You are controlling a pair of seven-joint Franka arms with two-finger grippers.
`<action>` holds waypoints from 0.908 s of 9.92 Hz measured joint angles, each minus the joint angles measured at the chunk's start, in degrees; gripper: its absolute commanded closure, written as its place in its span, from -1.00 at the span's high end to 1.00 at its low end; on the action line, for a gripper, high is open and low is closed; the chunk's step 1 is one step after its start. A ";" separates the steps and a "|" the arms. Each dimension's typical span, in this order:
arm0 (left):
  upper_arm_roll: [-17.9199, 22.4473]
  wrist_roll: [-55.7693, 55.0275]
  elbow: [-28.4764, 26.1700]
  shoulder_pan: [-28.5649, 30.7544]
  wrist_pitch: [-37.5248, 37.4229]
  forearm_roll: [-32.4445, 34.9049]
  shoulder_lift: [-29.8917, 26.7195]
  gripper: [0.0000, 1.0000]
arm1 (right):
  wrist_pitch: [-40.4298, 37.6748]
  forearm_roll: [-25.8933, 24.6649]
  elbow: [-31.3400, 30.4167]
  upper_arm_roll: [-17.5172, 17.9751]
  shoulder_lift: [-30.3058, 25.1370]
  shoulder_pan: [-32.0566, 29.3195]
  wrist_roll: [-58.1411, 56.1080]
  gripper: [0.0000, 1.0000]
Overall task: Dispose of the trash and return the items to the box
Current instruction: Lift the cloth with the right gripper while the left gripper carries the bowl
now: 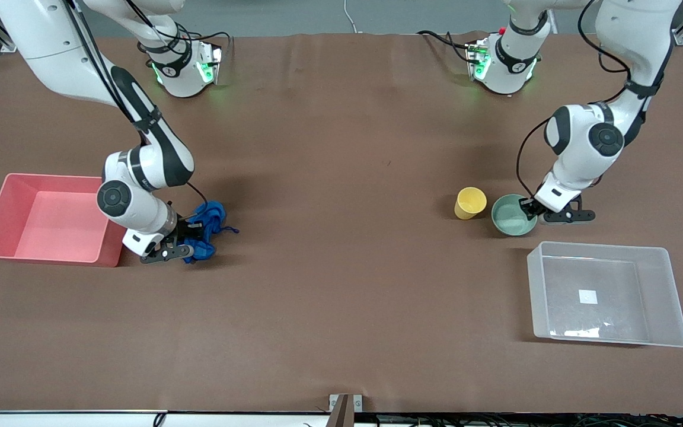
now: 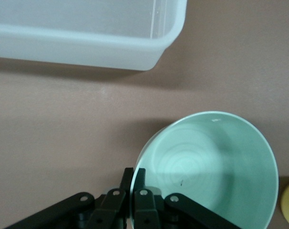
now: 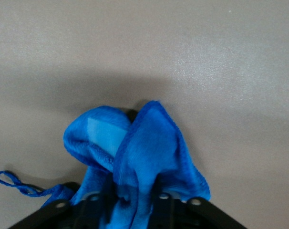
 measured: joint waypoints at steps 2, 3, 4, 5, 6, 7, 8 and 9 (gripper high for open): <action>0.40 0.06 1.47 0.03 -12.20 0.00 -7.80 -0.99 | -5.87 0.00 2.89 -0.01 -0.16 -0.15 0.75 -0.99; 1.22 0.10 4.46 0.06 -16.57 0.00 -10.38 -0.99 | -13.26 0.00 6.56 -0.06 -0.78 -0.55 0.79 -0.99; 2.26 0.15 9.88 0.16 -20.81 0.00 -10.45 -0.99 | -21.28 0.00 10.89 -0.11 -2.42 -1.65 0.43 -0.99; 3.14 0.19 17.02 0.26 -24.93 0.00 -7.91 -0.99 | -27.76 -0.01 14.48 -0.41 -5.18 -3.12 -1.32 -0.99; 3.69 0.24 25.53 0.36 -28.60 0.00 -3.09 -0.99 | -32.43 -0.02 17.02 -1.64 -8.66 -4.56 -4.57 -0.99; 4.46 0.92 34.36 0.42 -31.50 0.00 2.97 -0.99 | -34.72 -0.04 18.24 -4.67 -11.77 -5.25 -9.49 -0.99; 5.49 2.34 42.27 0.57 -33.08 -0.97 9.19 -0.99 | -35.16 0.15 18.70 -9.48 -13.61 -5.37 -16.46 -0.99; 6.66 5.12 48.18 0.99 -33.73 -3.86 14.46 -0.99 | -34.96 1.19 19.30 -14.68 -13.91 -5.50 -24.14 -0.99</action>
